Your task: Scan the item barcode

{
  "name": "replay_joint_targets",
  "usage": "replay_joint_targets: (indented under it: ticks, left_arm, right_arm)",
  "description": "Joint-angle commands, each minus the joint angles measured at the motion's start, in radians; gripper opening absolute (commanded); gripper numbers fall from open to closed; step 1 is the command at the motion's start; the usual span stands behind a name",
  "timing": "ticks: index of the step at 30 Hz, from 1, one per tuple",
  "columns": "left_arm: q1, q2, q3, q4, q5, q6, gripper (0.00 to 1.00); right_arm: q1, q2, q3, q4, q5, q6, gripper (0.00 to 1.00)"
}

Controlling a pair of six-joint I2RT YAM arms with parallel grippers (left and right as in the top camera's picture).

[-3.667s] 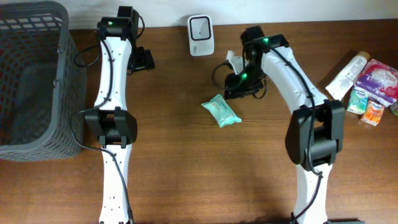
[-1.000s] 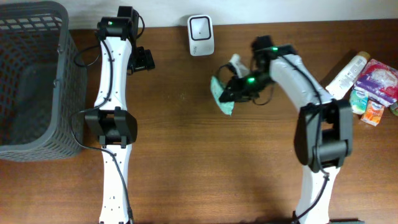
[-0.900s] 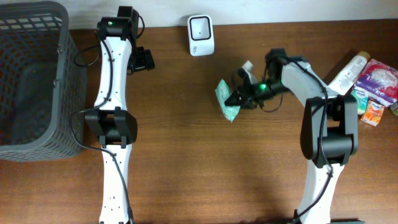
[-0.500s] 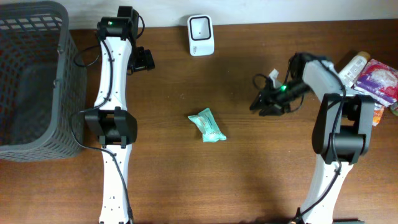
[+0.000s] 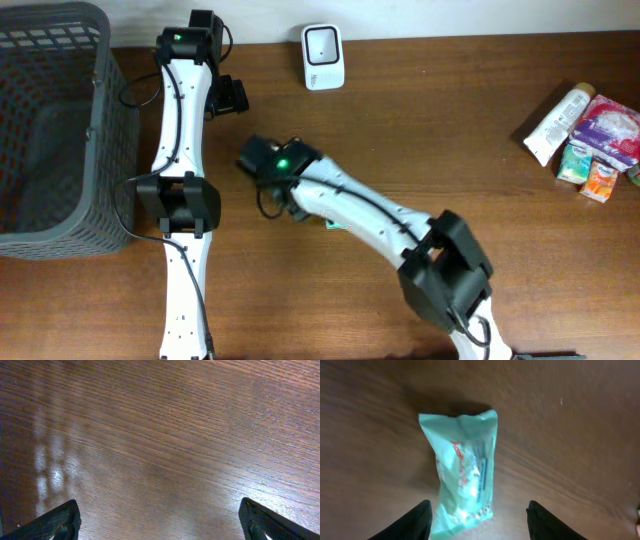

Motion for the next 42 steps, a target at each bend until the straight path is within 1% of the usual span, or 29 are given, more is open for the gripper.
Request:
replay_joint_targets:
  ticks: [1,5,7,9,12,15,17,21,22,24,30,36,38,39,40,42]
  left_arm:
    - [0.0,-0.034,-0.003,0.0,-0.011,-0.01,0.99]
    - [0.0,-0.034,-0.003,0.0,-0.011,-0.01,0.99]
    - [0.0,-0.034,-0.003,0.0,-0.011,-0.01,0.99]
    - [0.0,-0.034,-0.003,0.0,-0.011,-0.01,0.99]
    - [0.0,-0.034,-0.003,0.0,-0.011,-0.01,0.99]
    - [0.0,-0.034,-0.003,0.0,-0.011,-0.01,0.99]
    - [0.0,-0.034,-0.003,0.0,-0.011,-0.01,0.99]
    - [0.0,-0.034,-0.003,0.0,-0.011,-0.01,0.99]
    - [0.0,-0.034,-0.003,0.0,-0.011,-0.01,0.99]
    - [0.0,-0.034,-0.003,0.0,-0.011,-0.01,0.99]
    - [0.0,-0.034,-0.003,0.0,-0.011,-0.01,0.99]
    - [0.0,-0.034,-0.003,0.0,-0.011,-0.01,0.99]
    - [0.0,-0.034,-0.003,0.0,-0.011,-0.01,0.99]
    - [0.0,-0.034,-0.003,0.0,-0.011,-0.01,0.99]
    - [0.0,-0.034,-0.003,0.0,-0.011,-0.01,0.99]
    - [0.0,-0.034,-0.003,0.0,-0.011,-0.01,0.99]
  right_arm:
    - [0.043,0.051,-0.061,0.053,0.09,0.043,0.58]
    - [0.064,0.103,-0.11,0.107,0.09,0.061,0.58]
    - [0.062,0.109,-0.144,0.137,0.09,0.061,0.54]
    - [0.06,0.13,-0.164,0.146,0.092,0.061,0.54]
    - [0.015,0.149,-0.206,0.185,0.095,0.051,0.54]
    - [-0.05,0.149,-0.219,0.197,0.098,-0.033,0.53]
    - [-0.065,0.143,-0.181,0.154,0.128,-0.056,0.53]
    - [-0.052,0.143,-0.053,0.024,0.282,-0.056,0.53]
    - [-0.052,0.143,-0.024,-0.01,0.282,-0.056,0.53]
    - [-0.054,0.143,-0.018,-0.021,0.281,-0.056,0.54]
    - [-0.062,0.149,-0.099,0.045,0.282,-0.056,0.54]
    - [-0.162,0.149,-0.206,0.126,0.261,-0.056,0.54]
    - [-0.187,0.149,-0.219,0.151,0.191,-0.082,0.47]
    - [-0.193,0.149,-0.219,0.166,0.161,-0.083,0.4]
    - [-0.203,0.149,-0.218,0.185,0.09,-0.111,0.29]
    - [-0.222,0.149,-0.208,0.187,-0.005,-0.135,0.22]
